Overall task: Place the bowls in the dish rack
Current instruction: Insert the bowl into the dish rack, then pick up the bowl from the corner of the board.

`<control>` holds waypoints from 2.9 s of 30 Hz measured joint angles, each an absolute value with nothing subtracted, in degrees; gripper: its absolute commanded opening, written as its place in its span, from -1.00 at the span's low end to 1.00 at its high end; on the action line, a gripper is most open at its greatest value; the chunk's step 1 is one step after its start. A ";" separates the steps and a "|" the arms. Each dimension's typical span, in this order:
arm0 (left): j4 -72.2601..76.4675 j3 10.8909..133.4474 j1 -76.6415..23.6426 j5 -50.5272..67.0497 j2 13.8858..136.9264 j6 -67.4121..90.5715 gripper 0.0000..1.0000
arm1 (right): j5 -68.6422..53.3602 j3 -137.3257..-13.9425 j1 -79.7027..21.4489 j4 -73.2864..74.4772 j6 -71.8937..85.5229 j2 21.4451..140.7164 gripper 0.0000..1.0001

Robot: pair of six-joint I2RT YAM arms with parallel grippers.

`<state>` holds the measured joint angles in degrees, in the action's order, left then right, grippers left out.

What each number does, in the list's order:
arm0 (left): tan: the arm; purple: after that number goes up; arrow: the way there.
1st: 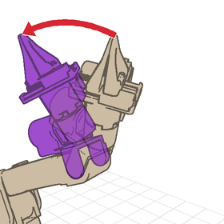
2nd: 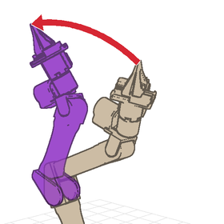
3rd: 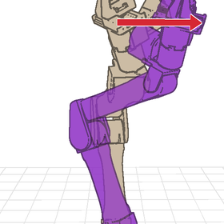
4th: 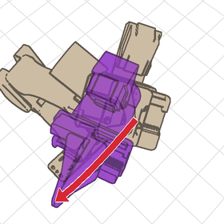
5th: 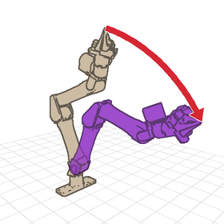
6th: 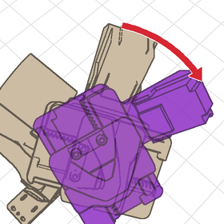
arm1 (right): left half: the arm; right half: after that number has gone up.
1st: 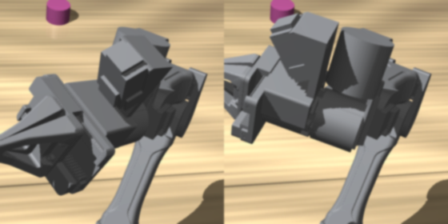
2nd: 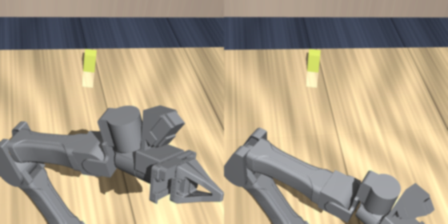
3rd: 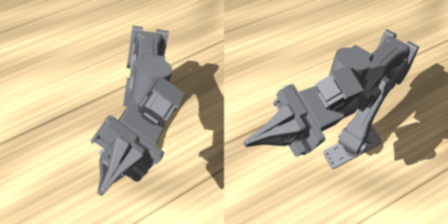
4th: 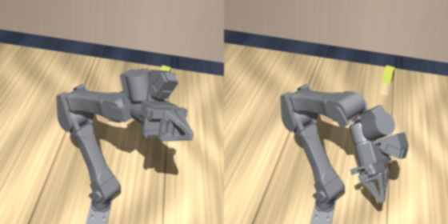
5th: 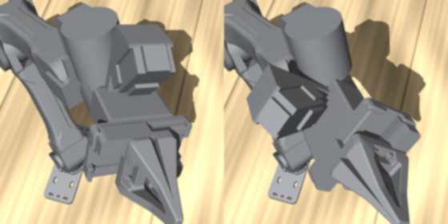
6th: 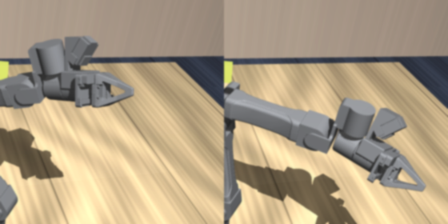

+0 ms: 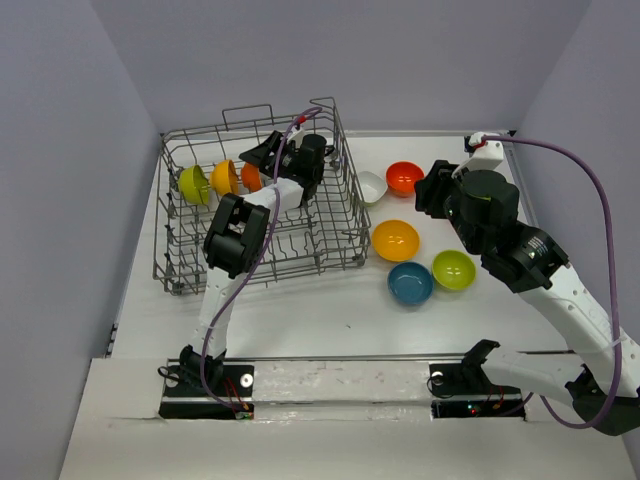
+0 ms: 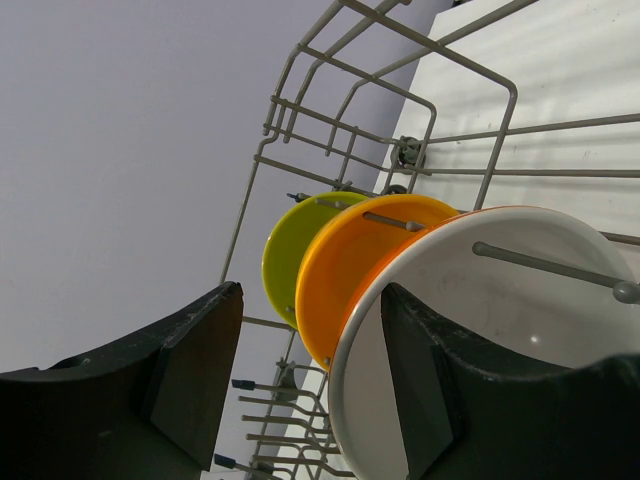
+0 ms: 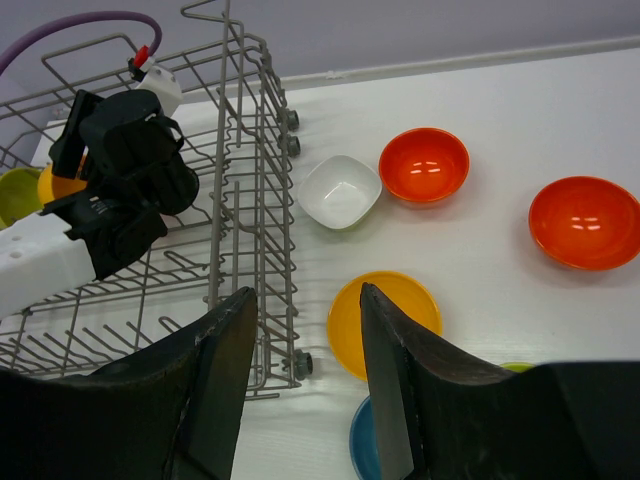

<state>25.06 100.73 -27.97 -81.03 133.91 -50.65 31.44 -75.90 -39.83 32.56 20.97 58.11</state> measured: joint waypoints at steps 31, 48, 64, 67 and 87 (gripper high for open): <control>10.48 104.31 -28.01 -76.40 133.88 -37.76 0.50 | 31.20 -75.90 -39.83 32.53 20.97 58.15 0.04; 3.66 105.54 -28.01 -73.45 133.29 -31.70 0.50 | 31.09 -75.90 -39.83 32.49 20.97 58.65 0.03; -0.62 106.94 -28.95 -71.50 129.78 -29.23 0.50 | 31.16 -75.90 -39.83 32.42 20.97 58.74 0.04; -2.17 107.77 -29.19 -70.70 129.16 -27.99 0.50 | 31.20 -75.90 -39.83 32.42 20.95 58.78 0.04; -19.42 113.91 -31.09 -59.44 119.63 -11.92 0.50 | 33.26 -75.92 -39.83 32.08 20.91 61.89 0.11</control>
<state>-19.42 113.91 -31.09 -59.44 119.63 -11.92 33.26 -75.92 -39.83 32.08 20.91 61.89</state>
